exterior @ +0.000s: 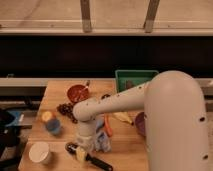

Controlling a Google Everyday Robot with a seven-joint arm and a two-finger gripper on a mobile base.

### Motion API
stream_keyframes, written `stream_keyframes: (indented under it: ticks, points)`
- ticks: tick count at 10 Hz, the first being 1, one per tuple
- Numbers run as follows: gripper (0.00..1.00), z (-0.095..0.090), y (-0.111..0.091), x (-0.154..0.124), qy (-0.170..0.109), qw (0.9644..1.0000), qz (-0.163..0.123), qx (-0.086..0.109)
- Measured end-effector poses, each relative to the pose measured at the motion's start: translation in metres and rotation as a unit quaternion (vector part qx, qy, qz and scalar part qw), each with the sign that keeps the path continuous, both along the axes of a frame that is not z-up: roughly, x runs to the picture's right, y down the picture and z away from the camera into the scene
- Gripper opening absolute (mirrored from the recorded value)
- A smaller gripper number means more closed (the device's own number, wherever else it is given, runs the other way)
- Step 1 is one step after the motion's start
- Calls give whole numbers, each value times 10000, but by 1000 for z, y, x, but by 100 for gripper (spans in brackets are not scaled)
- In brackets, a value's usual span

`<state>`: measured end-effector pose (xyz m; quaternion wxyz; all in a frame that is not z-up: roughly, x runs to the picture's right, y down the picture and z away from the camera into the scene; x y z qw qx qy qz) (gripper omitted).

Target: Wipe table surface with brush

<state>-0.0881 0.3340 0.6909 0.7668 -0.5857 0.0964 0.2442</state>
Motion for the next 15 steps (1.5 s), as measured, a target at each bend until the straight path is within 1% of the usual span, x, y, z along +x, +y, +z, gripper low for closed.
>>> stream_keyframes:
  ticks: [1,2,3,5,6,7,9,10,11,12,13,15]
  points:
    - [0,-3,2,11,96,9999,74,9]
    - [0,0,-1,22,208,9996,167,36]
    - [0,9,-10,30,267,9994,216,80]
    - [0,28,-29,34,289,9993,210,136]
    - [0,38,-40,29,259,9993,188,177]
    - [0,44,-49,20,192,9995,138,232]
    - [0,46,-62,-6,-48,9993,-37,361]
    - [0,42,-63,-16,-187,9989,-79,412]
    - [0,38,-61,-20,-265,9987,-74,429]
    - [0,30,-53,-26,-359,9984,-68,421]
    - [0,21,-41,-30,-403,9985,-1,373]
    - [0,9,-23,-19,-368,9989,122,261]
